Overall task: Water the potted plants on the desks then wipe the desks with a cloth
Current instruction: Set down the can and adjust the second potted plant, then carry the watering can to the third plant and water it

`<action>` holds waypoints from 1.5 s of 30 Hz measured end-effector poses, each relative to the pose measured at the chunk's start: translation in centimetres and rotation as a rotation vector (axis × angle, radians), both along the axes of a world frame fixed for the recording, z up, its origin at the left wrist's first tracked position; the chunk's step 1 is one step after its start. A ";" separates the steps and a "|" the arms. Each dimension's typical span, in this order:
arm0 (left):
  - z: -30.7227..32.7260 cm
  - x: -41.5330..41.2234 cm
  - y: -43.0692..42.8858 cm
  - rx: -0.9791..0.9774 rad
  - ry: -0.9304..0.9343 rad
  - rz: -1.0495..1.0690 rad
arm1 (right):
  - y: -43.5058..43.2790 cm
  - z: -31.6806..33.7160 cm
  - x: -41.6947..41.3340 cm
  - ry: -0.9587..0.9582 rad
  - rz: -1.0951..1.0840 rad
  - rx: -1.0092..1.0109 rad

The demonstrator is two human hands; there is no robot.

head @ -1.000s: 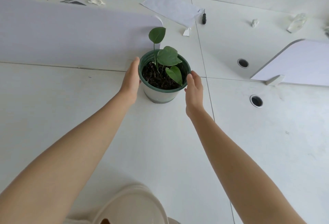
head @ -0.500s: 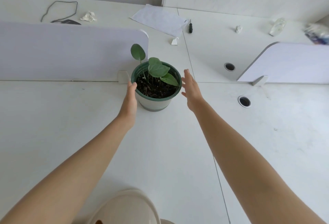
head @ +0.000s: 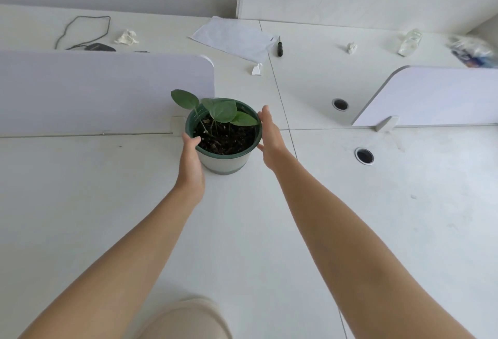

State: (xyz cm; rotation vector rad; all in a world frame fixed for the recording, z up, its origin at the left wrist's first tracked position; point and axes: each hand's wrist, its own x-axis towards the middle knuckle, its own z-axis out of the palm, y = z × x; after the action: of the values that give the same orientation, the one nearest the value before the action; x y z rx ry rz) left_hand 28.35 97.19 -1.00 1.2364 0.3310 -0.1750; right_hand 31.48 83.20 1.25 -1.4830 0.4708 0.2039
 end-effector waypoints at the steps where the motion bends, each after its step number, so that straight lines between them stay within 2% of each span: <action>1: 0.0 -0.3 0.3 0.007 -0.004 -0.002 | -0.2 0.4 0.0 -0.003 0.007 -0.011; 5: -0.1 0.2 2.0 0.019 -0.002 0.046 | 0.0 0.2 -2.2 -0.088 -0.112 -0.024; 7: -0.3 0.8 2.2 0.022 0.001 -0.024 | 0.7 -0.3 -3.6 -0.133 -0.143 0.006; 12: -0.8 -0.1 0.8 0.117 -0.012 -0.152 | 1.3 -0.5 -4.0 -0.182 -0.032 -0.021; 16: 1.1 -0.7 1.7 0.105 0.129 -0.063 | 0.2 0.6 -3.9 -0.084 0.031 -0.046; 19: 3.1 -3.1 4.3 0.130 0.209 0.045 | -0.4 0.8 -6.0 -0.087 0.016 -0.077; 22: 5.0 -7.5 7.5 0.113 0.166 0.074 | -0.7 0.2 -10.3 -0.103 0.072 -0.086; 29: 7.7 -20.3 14.6 0.006 -0.049 0.139 | -0.1 -0.8 -23.2 0.054 0.259 -0.178; 32: 6.2 -25.1 15.9 0.019 -0.063 0.161 | 1.1 -0.4 -26.6 0.046 0.299 -0.239; 36: 2.8 -29.1 17.0 0.069 0.071 0.274 | 3.4 -0.2 -29.7 0.019 0.308 -0.292; 39: 1.1 -30.0 17.9 0.103 0.149 0.324 | 5.3 -1.0 -31.6 -0.007 0.217 -0.291; 42: -0.1 -29.7 18.2 0.110 0.204 0.357 | 6.7 -2.4 -33.1 0.000 0.143 -0.395; 45: -0.4 -28.7 17.8 0.087 0.206 0.355 | 7.5 -3.0 -33.7 0.019 0.083 -0.370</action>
State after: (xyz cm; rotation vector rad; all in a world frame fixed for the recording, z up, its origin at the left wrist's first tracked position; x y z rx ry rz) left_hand -0.33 115.03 -1.44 1.2272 0.7361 0.0190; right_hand -2.20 90.66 -1.74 -1.8662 0.4799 0.2032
